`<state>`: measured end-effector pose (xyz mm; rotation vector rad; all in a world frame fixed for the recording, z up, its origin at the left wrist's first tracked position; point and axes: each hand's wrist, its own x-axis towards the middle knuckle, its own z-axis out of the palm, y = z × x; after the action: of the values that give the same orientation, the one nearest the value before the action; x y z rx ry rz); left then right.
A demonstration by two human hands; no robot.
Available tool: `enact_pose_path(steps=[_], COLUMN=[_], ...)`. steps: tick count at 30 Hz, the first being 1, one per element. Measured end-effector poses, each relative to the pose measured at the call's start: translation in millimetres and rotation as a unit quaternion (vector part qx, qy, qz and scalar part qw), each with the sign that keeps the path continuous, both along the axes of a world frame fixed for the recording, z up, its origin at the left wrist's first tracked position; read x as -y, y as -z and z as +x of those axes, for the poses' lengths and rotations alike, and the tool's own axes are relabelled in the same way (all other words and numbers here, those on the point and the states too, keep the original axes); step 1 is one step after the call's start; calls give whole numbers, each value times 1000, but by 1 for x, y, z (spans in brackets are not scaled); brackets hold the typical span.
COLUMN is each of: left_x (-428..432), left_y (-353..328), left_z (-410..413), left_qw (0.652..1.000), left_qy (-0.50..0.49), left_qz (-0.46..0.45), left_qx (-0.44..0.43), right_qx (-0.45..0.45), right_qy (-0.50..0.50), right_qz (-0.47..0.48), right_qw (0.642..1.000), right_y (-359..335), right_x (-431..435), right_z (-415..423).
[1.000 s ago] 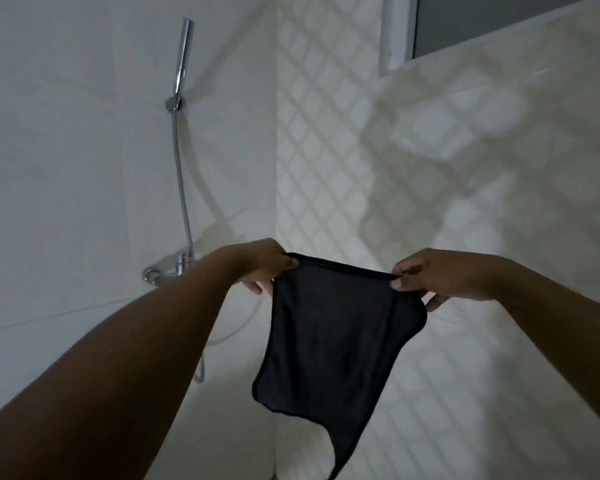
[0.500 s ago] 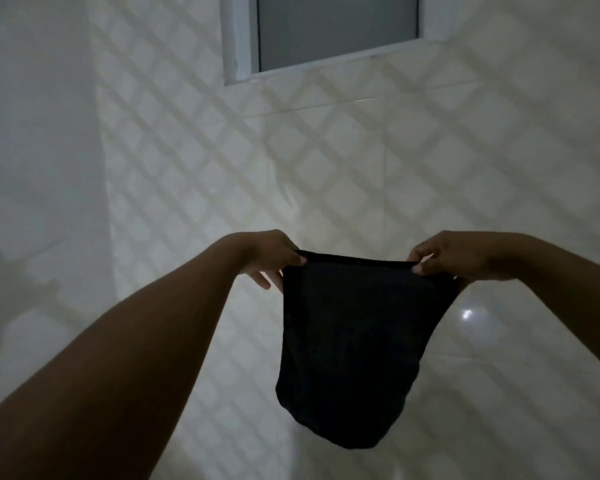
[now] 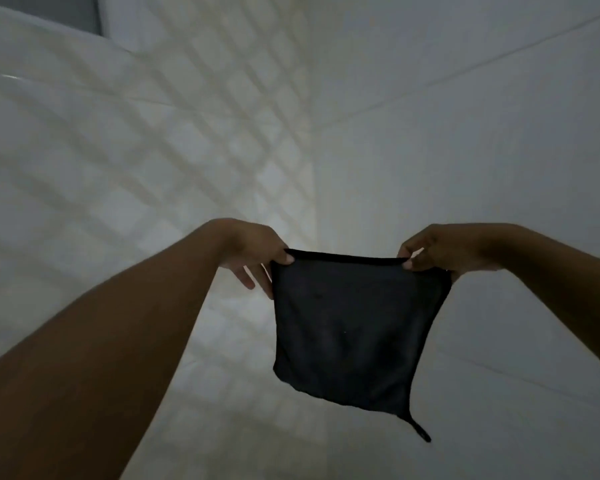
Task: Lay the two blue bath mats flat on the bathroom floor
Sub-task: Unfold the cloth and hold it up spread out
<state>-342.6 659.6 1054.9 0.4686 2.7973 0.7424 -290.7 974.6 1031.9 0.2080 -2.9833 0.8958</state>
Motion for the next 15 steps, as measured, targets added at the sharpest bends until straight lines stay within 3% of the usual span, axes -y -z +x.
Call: enact_pose_path(steps=[7,15], left_x=[-203,-387], left_y=[2,20], left_z=[26,105], left_qw=[972,907], left_qy=[231,391], left_qz=[31,117], left_qx=[-30,-105], right_qx=[-26,-98], right_qy=[226,348], right_qz=[59,156], right_qw=[972,919], right_y=[-11,-2], right_x=[-149,-261], right_z=[147,267])
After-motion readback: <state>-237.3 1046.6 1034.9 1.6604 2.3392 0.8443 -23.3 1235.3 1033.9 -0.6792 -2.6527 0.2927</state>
